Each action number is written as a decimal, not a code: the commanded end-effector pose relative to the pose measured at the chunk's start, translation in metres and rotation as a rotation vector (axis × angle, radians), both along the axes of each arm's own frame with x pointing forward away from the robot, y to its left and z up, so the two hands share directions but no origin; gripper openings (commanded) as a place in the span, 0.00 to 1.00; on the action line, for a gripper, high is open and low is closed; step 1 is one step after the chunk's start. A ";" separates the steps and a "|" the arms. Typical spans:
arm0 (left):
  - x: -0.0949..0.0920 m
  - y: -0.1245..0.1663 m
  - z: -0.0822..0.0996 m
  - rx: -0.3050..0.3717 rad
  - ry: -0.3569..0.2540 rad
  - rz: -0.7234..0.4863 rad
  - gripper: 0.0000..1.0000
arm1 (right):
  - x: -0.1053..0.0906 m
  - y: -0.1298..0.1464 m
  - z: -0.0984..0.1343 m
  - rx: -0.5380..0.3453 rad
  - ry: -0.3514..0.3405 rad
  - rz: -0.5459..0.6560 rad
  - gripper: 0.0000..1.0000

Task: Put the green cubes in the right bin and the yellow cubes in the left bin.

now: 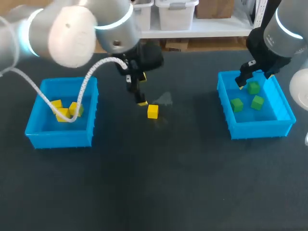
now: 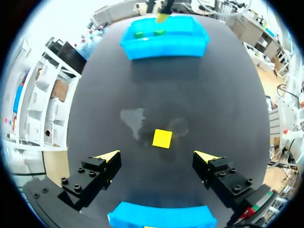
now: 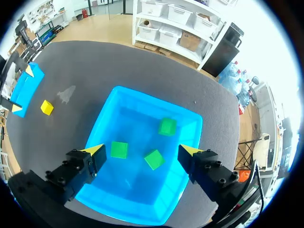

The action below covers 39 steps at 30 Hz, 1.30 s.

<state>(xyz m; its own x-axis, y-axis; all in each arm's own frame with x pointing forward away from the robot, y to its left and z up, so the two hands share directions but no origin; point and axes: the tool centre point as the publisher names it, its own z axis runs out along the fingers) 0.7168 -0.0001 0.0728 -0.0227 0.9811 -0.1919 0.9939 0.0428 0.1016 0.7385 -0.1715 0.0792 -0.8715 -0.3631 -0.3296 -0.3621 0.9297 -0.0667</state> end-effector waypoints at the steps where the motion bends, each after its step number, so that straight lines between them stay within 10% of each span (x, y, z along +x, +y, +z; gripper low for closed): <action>1: 0.008 -0.010 -0.012 0.039 0.019 -0.015 1.00 | -0.001 0.000 0.000 0.000 -0.003 -0.001 1.00; 39: -0.019 -0.021 -0.053 0.110 0.047 -0.179 1.00 | -0.001 0.000 0.000 0.000 -0.003 -0.001 1.00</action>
